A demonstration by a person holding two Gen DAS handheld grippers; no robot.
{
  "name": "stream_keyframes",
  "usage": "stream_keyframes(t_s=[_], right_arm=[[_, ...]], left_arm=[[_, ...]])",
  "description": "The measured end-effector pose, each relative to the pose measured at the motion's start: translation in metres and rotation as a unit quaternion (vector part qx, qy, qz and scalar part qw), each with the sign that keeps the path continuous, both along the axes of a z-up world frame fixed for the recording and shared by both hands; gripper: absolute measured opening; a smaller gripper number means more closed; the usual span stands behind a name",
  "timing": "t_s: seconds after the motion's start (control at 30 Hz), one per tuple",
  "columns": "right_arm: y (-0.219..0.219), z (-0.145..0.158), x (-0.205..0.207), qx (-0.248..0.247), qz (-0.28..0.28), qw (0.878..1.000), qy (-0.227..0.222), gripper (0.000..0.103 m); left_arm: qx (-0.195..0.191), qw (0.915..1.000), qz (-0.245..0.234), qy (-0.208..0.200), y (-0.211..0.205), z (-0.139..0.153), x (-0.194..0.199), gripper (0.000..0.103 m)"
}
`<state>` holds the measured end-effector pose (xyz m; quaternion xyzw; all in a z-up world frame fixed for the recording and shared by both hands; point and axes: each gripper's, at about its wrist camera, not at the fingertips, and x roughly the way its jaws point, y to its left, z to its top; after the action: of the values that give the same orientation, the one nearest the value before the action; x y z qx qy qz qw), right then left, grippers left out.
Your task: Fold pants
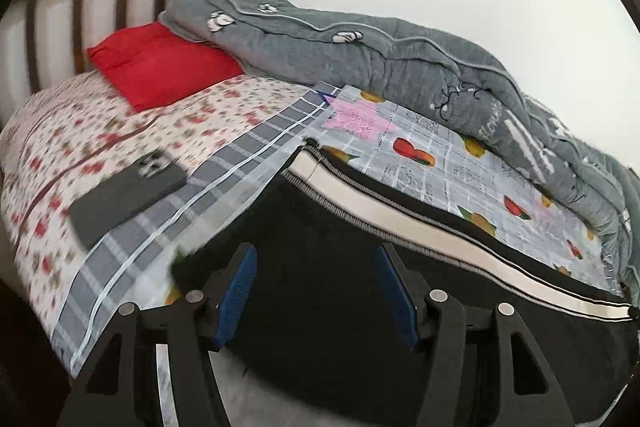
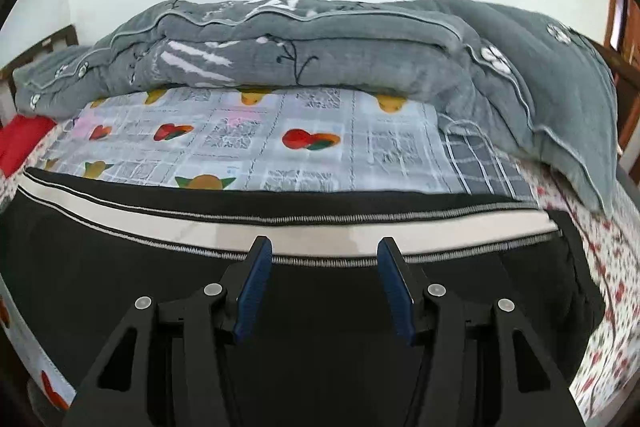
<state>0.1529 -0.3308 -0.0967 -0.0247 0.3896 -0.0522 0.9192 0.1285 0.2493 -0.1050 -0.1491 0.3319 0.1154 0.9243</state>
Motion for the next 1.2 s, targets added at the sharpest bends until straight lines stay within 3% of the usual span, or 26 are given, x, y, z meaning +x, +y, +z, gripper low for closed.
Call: stream_keyframes(t_s=[0.2, 0.33, 0.4, 0.43, 0.47, 0.5, 0.57, 0.63, 0.7, 0.8, 0.93, 1.03, 1.1, 1.13, 1.2], right_arm=[[-0.004, -0.01, 0.025, -0.034, 0.006, 0.999, 0.015, 0.054], [-0.017, -0.023, 0.041, -0.026, -0.006, 0.999, 0.035, 0.054], [-0.02, -0.029, 0.047, -0.03, -0.01, 0.999, 0.042, 0.054], [-0.021, -0.031, 0.049, -0.031, -0.01, 0.998, 0.045, 0.054], [-0.023, -0.034, 0.051, -0.034, -0.011, 0.998, 0.049, 0.054], [-0.024, -0.035, 0.052, -0.034, -0.012, 0.998, 0.051, 0.054], [-0.028, -0.036, 0.053, -0.037, -0.012, 0.998, 0.052, 0.054], [-0.032, -0.035, 0.053, -0.037, -0.01, 0.998, 0.048, 0.054], [-0.038, -0.035, 0.057, -0.028, -0.006, 0.998, 0.051, 0.054], [-0.045, -0.034, 0.066, -0.011, 0.018, 0.998, 0.054, 0.054], [-0.052, -0.036, 0.081, 0.019, 0.094, 0.994, 0.052, 0.078], [-0.049, -0.042, 0.1, -0.006, 0.127, 0.99, 0.061, 0.079], [-0.047, -0.054, 0.118, -0.02, 0.145, 0.985, 0.091, 0.079], [-0.046, -0.062, 0.124, -0.022, 0.158, 0.981, 0.112, 0.074], [-0.041, -0.074, 0.128, -0.048, 0.179, 0.973, 0.135, 0.052]], left_arm=[[0.02, 0.9988, 0.011, 0.043, 0.013, -0.012, 0.079, 0.06], [0.026, 0.9973, 0.007, 0.069, 0.024, -0.028, 0.123, 0.06], [0.022, 0.995, -0.011, 0.096, 0.026, -0.039, 0.143, 0.055], [0.031, 0.9939, -0.012, 0.105, 0.026, -0.043, 0.149, 0.045], [0.054, 0.9939, -0.005, 0.096, 0.025, -0.04, 0.148, 0.026], [0.05, 0.9963, -0.008, 0.07, 0.027, -0.034, 0.143, 0.017], [0.016, 0.9998, -0.005, -0.01, 0.034, -0.017, 0.121, 0.015], [0.036, 0.9993, 0.011, 0.01, 0.036, -0.021, 0.126, 0.015], [0.023, 0.9989, 0.018, 0.037, 0.04, -0.035, 0.135, 0.016], [0.015, 0.999, 0.022, 0.035, 0.041, -0.04, 0.132, 0.017], [0.017, 0.9984, 0.026, 0.047, 0.042, -0.043, 0.134, 0.018], [0.03, 0.9978, 0.026, 0.053, 0.037, -0.043, 0.135, 0.018], [0.035, 0.9974, 0.027, 0.056, 0.036, -0.043, 0.134, 0.018], [0.037, 0.9973, 0.028, 0.058, 0.036, -0.043, 0.134, 0.018], [0.037, 0.9972, 0.027, 0.059, 0.036, -0.043, 0.134, 0.018]])
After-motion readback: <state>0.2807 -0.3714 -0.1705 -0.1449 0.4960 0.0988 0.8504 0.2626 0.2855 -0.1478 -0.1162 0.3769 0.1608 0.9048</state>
